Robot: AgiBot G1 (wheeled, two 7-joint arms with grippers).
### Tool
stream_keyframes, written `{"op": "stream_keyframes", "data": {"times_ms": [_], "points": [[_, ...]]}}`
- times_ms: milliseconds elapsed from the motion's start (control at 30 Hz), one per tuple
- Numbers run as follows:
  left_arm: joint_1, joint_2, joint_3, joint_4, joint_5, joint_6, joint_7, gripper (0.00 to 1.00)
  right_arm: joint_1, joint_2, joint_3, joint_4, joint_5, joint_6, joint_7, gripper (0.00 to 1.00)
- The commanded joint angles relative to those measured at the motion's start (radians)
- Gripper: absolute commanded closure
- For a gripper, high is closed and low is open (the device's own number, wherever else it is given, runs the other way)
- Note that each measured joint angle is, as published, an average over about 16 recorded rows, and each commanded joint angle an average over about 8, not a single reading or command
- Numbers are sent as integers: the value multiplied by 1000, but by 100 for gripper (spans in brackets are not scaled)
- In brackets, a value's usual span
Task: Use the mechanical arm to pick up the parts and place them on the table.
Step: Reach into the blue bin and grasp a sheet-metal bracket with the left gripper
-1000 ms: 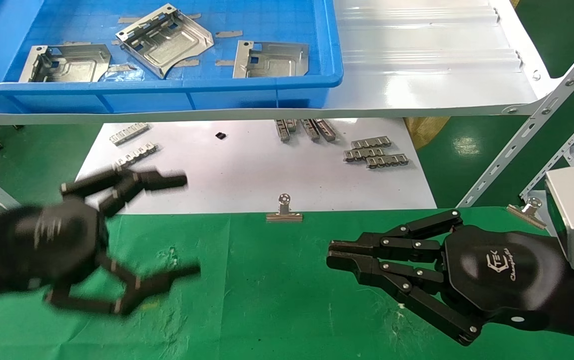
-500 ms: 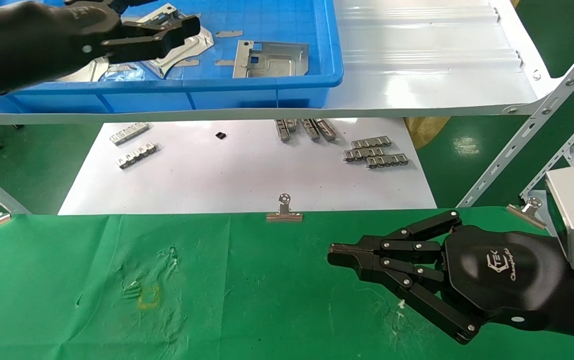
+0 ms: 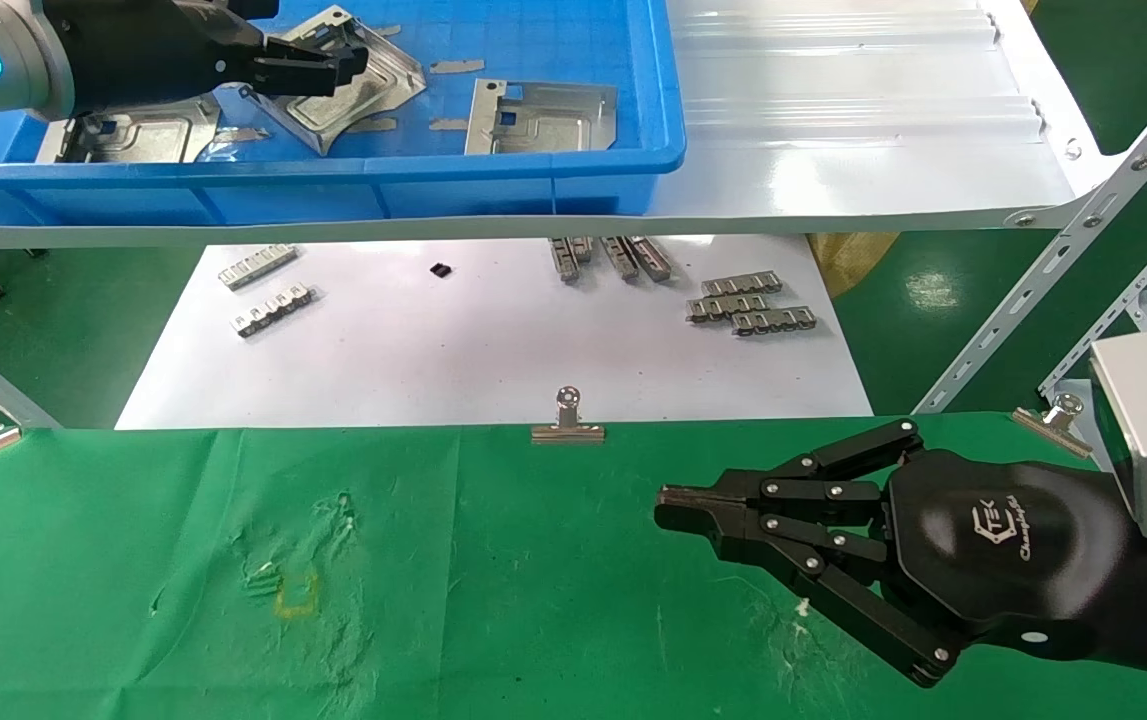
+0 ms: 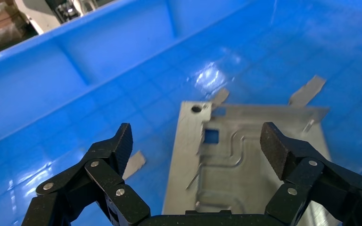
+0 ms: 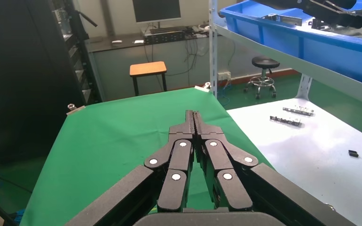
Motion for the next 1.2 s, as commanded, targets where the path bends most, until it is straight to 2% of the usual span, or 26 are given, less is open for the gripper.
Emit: {"op": "stream_keyframes", "data": {"times_ms": [33, 533, 1200], "points": [[-22, 13, 18, 37, 27, -6, 2, 100, 0, 0, 0, 0, 0, 0, 0, 0], [-64, 8, 28, 120, 41, 20, 24, 100, 0, 0, 0, 0, 0, 0, 0, 0], [-76, -8, 9, 142, 15, 54, 40, 100, 0, 0, 0, 0, 0, 0, 0, 0]]}}
